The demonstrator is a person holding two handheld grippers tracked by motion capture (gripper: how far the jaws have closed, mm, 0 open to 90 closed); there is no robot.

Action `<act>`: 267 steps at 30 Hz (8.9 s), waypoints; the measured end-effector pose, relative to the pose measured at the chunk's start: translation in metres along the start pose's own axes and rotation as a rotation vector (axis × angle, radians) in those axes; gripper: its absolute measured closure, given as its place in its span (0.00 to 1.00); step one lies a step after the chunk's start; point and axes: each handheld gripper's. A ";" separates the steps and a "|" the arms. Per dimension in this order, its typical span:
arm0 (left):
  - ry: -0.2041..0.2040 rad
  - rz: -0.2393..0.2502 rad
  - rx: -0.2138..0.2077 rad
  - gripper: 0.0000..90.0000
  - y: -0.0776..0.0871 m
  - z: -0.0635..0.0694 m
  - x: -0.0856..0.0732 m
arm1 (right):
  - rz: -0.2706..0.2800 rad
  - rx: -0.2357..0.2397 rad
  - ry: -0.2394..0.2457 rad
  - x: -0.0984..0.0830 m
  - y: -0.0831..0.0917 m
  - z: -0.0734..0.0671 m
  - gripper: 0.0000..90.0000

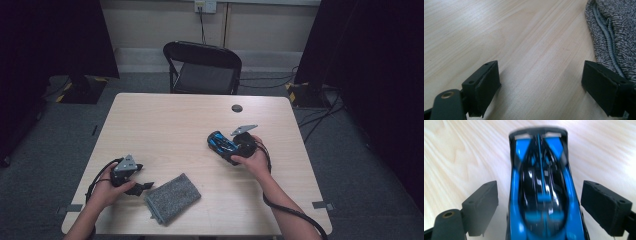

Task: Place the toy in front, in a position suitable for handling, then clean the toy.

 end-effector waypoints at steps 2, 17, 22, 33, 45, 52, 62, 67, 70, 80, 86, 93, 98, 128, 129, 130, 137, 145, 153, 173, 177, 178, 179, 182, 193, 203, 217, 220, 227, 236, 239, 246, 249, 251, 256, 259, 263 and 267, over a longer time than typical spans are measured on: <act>0.001 -0.001 0.000 0.16 0.000 0.000 0.000 | -0.006 -0.004 0.001 -0.009 0.004 0.000 0.16; 0.018 0.002 0.018 0.16 0.001 0.003 -0.002 | 0.040 -0.051 -0.024 -0.043 0.010 0.001 0.15; 0.040 0.041 0.037 0.19 0.006 0.006 -0.004 | 0.041 -0.050 -0.024 -0.043 0.010 0.001 0.16; 0.066 0.192 -0.008 0.21 0.038 0.046 0.018 | 0.053 -0.041 -0.012 -0.044 0.011 0.000 0.21; 0.054 0.069 -0.139 0.32 0.009 0.088 0.014 | 0.053 -0.046 -0.014 -0.044 0.011 0.000 0.21; 0.016 -0.004 -0.128 0.31 0.001 0.093 0.006 | 0.053 -0.047 -0.015 -0.044 0.011 -0.001 0.21; -0.045 -0.017 -0.097 0.51 -0.004 0.092 0.004 | 0.053 -0.047 -0.016 -0.044 0.011 -0.001 0.21; -0.024 -0.015 -0.099 0.67 -0.004 0.086 0.007 | 0.053 -0.047 -0.016 -0.044 0.011 -0.001 0.21; -0.003 -0.029 -0.096 0.73 -0.005 0.086 0.011 | 0.053 -0.047 -0.016 -0.044 0.011 -0.001 0.21; -0.005 -0.040 -0.085 0.80 -0.009 0.077 0.035 | 0.053 -0.047 -0.017 -0.044 0.011 -0.001 0.21; -0.014 0.009 -0.103 0.80 -0.019 0.076 0.059 | 0.053 -0.048 -0.017 -0.044 0.011 -0.001 0.21; -0.014 0.021 -0.142 0.80 -0.032 0.073 0.073 | 0.053 -0.047 -0.017 -0.044 0.011 -0.001 0.21; -0.010 0.029 -0.143 0.80 -0.032 0.070 0.076 | 0.053 -0.048 -0.016 -0.044 0.011 -0.001 0.21; -0.023 0.072 -0.155 0.80 -0.053 0.056 0.127 | 0.053 -0.047 -0.017 -0.044 0.011 0.000 0.21; -0.023 0.071 -0.157 0.80 -0.057 0.056 0.132 | 0.053 -0.047 -0.017 -0.044 0.011 0.000 0.21; -0.031 0.076 -0.155 0.80 -0.063 0.056 0.138 | 0.053 -0.046 -0.017 -0.044 0.011 0.000 0.21; -0.045 0.073 -0.147 0.80 -0.082 0.051 0.162 | 0.056 -0.047 -0.019 -0.044 0.011 0.000 0.22; -0.044 0.066 -0.141 0.80 -0.100 0.047 0.176 | 0.061 -0.052 -0.024 -0.044 0.012 0.000 0.26; -0.074 0.017 -0.168 0.80 -0.118 0.053 0.187 | 0.061 -0.054 -0.024 -0.044 0.012 0.000 0.26; -0.079 -0.059 -0.003 0.80 -0.129 0.039 0.188 | 0.060 -0.053 -0.024 -0.044 0.012 0.000 0.26; -0.077 -0.064 0.022 0.80 -0.128 0.034 0.188 | 0.060 -0.052 -0.025 -0.044 0.012 0.000 0.26; -0.070 -0.058 0.026 0.80 -0.128 0.033 0.188 | 0.060 -0.052 -0.025 -0.044 0.012 0.000 0.26; -0.071 -0.059 0.031 0.80 -0.127 0.032 0.189 | 0.060 -0.052 -0.025 -0.044 0.012 0.000 0.26; -0.057 -0.040 0.050 0.80 -0.125 0.028 0.190 | 0.060 -0.052 -0.025 -0.044 0.012 0.000 0.26; -0.011 -0.032 0.069 0.81 -0.119 0.013 0.186 | 0.060 -0.051 -0.025 -0.044 0.012 0.000 0.26; 0.045 -0.005 0.095 0.81 -0.114 -0.001 0.180 | 0.059 -0.047 -0.022 -0.044 0.012 0.001 0.26; 0.121 0.063 0.155 0.82 -0.081 -0.014 0.160 | 0.060 -0.047 -0.022 -0.044 0.012 0.001 0.26; 0.122 0.094 0.154 0.82 -0.071 -0.013 0.159 | 0.060 -0.047 -0.022 -0.044 0.012 0.001 0.26; 0.090 0.142 0.118 0.81 -0.061 -0.003 0.167 | 0.060 -0.047 -0.022 -0.044 0.012 0.001 0.26; 0.037 0.151 0.051 0.81 -0.067 0.018 0.179 | 0.060 -0.047 -0.022 -0.044 0.012 0.001 0.26; 0.014 0.156 0.034 0.81 -0.071 0.025 0.184 | 0.059 -0.046 -0.021 -0.044 0.012 0.001 0.26; -0.042 0.111 -0.020 0.81 -0.089 0.046 0.186 | 0.060 -0.045 -0.019 -0.044 0.012 0.001 0.26; -0.055 0.088 -0.035 0.81 -0.096 0.052 0.185 | 0.060 -0.045 -0.018 -0.044 0.012 0.001 0.26; -0.071 0.062 -0.047 0.81 -0.104 0.056 0.183 | 0.060 -0.045 -0.019 -0.044 0.012 0.001 0.26; -0.097 0.023 -0.072 0.81 -0.120 0.063 0.183 | 0.061 -0.045 -0.019 -0.044 0.012 0.001 0.26; -0.139 -0.011 -0.073 0.81 -0.126 0.067 0.185 | 0.060 -0.045 -0.019 -0.044 0.012 0.001 0.26; -0.147 -0.033 -0.055 0.81 -0.131 0.066 0.187 | 0.061 -0.045 -0.019 -0.044 0.012 0.001 0.26; -0.140 -0.045 -0.040 0.81 -0.134 0.062 0.186 | 0.060 -0.045 -0.019 -0.044 0.012 0.001 0.26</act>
Point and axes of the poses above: each handheld gripper's, and its own axes: y roughly backward along the jaws, x roughly out of its top, z roughly to its right, and after that the axes turned 8 degrees about -x, right-handed
